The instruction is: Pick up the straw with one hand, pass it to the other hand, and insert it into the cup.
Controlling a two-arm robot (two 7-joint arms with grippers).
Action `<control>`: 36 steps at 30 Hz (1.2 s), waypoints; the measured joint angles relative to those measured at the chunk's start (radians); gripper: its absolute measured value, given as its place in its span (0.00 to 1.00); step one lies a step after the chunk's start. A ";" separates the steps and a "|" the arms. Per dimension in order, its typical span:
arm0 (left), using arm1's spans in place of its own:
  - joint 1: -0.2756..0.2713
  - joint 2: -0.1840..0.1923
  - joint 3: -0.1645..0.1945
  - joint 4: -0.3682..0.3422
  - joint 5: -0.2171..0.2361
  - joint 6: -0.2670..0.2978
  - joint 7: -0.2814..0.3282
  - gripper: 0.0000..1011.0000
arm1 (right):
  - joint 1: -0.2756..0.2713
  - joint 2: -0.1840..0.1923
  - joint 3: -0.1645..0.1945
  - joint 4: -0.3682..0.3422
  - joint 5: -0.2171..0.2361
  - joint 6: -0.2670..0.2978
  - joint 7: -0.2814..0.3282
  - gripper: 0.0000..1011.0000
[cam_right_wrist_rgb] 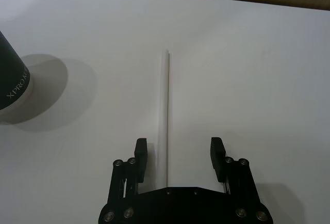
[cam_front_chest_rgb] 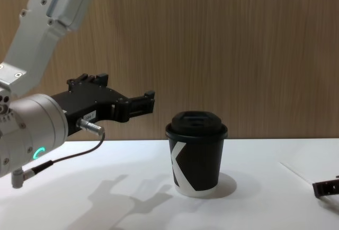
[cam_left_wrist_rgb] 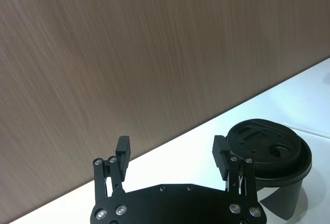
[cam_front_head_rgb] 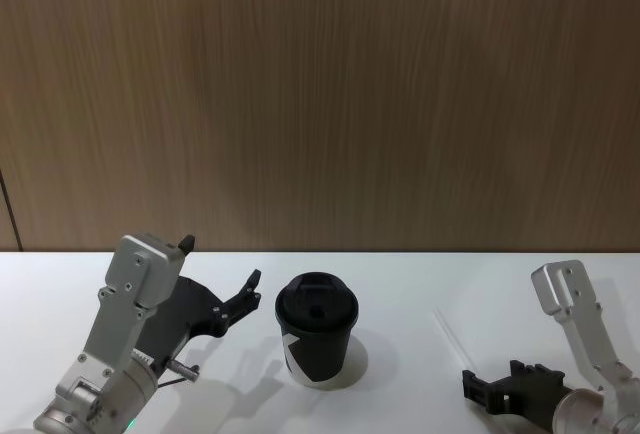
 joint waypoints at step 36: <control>0.000 0.000 0.000 0.000 0.000 0.000 0.000 0.99 | 0.001 -0.002 -0.001 0.003 -0.021 0.023 0.038 0.01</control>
